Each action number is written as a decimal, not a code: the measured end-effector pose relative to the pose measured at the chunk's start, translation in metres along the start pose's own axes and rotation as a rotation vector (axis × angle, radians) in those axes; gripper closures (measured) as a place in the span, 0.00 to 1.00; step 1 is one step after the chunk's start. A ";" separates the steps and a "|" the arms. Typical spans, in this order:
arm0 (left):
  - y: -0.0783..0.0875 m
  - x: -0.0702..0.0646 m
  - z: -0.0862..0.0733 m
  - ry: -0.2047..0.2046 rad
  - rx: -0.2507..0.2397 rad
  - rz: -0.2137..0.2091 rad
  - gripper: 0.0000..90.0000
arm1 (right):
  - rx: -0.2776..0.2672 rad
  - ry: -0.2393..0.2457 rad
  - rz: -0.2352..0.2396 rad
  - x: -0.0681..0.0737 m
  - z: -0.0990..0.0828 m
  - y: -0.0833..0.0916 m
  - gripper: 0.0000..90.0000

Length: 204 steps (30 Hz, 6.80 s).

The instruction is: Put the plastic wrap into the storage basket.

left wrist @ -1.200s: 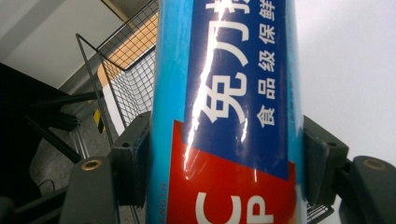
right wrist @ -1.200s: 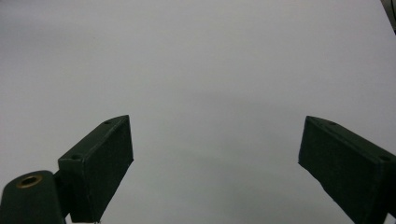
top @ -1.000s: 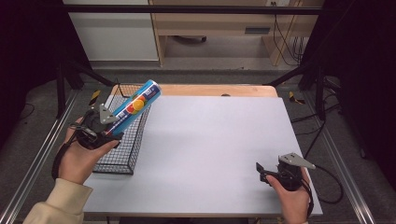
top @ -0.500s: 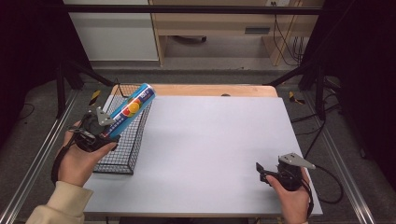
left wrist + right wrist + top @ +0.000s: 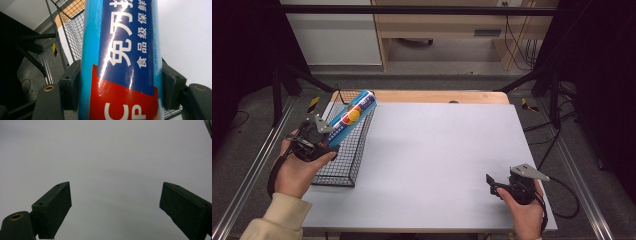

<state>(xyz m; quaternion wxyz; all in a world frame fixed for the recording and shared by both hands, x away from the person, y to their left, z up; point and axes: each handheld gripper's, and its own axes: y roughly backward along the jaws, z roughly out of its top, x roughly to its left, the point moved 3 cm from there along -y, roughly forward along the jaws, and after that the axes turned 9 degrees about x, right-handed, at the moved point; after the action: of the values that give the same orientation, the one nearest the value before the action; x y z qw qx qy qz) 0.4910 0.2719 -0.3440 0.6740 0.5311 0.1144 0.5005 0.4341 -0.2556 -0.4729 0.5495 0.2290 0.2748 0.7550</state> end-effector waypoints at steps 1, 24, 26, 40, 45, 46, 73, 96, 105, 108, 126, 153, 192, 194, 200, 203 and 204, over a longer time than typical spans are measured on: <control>-0.001 0.000 0.000 0.003 0.002 -0.001 0.35 | 0.000 0.000 0.000 0.000 0.000 0.000 0.12; -0.028 -0.001 0.002 0.099 0.136 0.025 0.35 | -0.003 0.001 0.046 0.005 0.002 -0.002 0.12; -0.030 -0.001 -0.001 0.103 0.142 0.024 0.35 | -0.002 0.001 0.050 0.006 0.002 -0.002 0.12; -0.042 -0.001 -0.013 0.128 0.184 0.008 0.35 | 0.000 0.002 0.050 0.006 0.002 -0.003 0.12; -0.047 -0.003 -0.015 0.139 0.204 0.005 0.35 | -0.001 0.004 0.050 0.006 0.002 -0.003 0.12; -0.048 -0.002 -0.015 0.145 0.207 0.010 0.35 | 0.000 0.002 0.051 0.006 0.002 -0.003 0.12; -0.072 0.003 -0.004 0.146 0.373 0.032 0.35 | -0.002 0.008 0.063 0.007 0.002 -0.003 0.12; -0.082 -0.004 0.001 0.050 0.476 0.093 0.35 | 0.002 0.007 0.070 0.007 0.002 -0.004 0.13; -0.084 -0.006 0.003 0.033 0.492 0.088 0.35 | 0.005 0.009 0.075 0.008 0.002 -0.004 0.13; -0.084 -0.006 0.003 0.034 0.493 0.088 0.35 | 0.004 0.012 0.073 0.008 0.002 -0.004 0.13; -0.085 -0.008 0.003 0.008 0.500 0.108 0.35 | 0.006 0.019 0.074 0.007 0.002 -0.005 0.12; -0.056 -0.017 0.007 0.020 0.218 0.100 0.13 | 0.023 0.030 0.066 0.006 0.001 -0.007 0.11; 0.014 -0.094 0.069 -0.124 -0.292 -0.182 0.06 | 0.005 0.021 -0.003 -0.002 0.001 -0.001 0.05; 0.016 -0.097 0.073 -0.130 -0.318 -0.197 0.06 | 0.003 0.018 -0.009 -0.003 0.001 0.000 0.04; 0.013 -0.110 0.082 -0.175 -0.391 -0.275 0.06 | 0.001 0.018 -0.015 -0.004 0.001 0.001 0.04; 0.007 -0.118 0.085 -0.199 -0.422 -0.315 0.06 | 0.000 0.017 -0.015 -0.004 0.001 0.002 0.04; 0.005 -0.121 0.085 -0.203 -0.431 -0.326 0.06 | 0.001 0.015 -0.016 -0.004 0.001 0.002 0.05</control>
<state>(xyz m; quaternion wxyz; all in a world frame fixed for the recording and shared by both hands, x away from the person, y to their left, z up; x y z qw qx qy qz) 0.4894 0.1236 -0.3506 0.8510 0.3975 0.0212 0.3426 0.4346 -0.2597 -0.4713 0.5534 0.2215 0.2812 0.7521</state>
